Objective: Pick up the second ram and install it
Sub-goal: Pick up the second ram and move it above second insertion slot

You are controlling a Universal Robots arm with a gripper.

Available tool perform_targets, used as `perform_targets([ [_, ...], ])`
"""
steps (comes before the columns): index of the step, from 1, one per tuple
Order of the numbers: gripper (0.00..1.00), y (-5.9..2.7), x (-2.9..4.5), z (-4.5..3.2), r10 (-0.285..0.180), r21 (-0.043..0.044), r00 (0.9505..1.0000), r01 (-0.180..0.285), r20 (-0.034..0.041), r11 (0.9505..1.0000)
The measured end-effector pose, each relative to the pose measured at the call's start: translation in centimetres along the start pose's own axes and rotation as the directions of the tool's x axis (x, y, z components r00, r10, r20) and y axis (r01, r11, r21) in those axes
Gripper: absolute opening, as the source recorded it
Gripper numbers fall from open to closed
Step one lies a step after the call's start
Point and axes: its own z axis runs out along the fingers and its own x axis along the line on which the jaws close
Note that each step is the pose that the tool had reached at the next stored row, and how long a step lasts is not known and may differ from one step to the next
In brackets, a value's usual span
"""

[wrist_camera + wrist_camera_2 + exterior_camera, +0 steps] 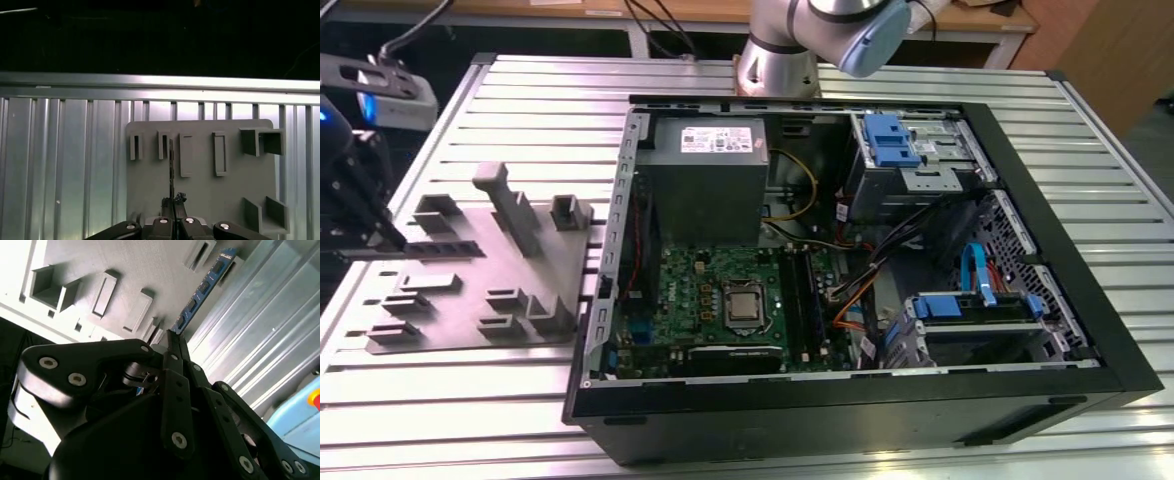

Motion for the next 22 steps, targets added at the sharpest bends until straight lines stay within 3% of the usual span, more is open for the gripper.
perform_targets([
  [10, 0.11, 0.15, -0.13, -4.52, 0.0, -0.0001, 1.0, 0.0, 0.0005, 1.0],
  [19, 0.11, 0.27, -0.24, -8.09, 0.0, 0.0, 1.0, 0.0, 0.0008, 1.0],
  [20, 0.11, 0.32, -0.28, -9.45, 0.0, -0.0001, 1.0, 0.0, 0.0008, 1.0],
  [22, 0.11, 0.32, -0.29, -9.47, 0.0, 0.0, 1.0, 0.0, 0.001, 1.0],
])
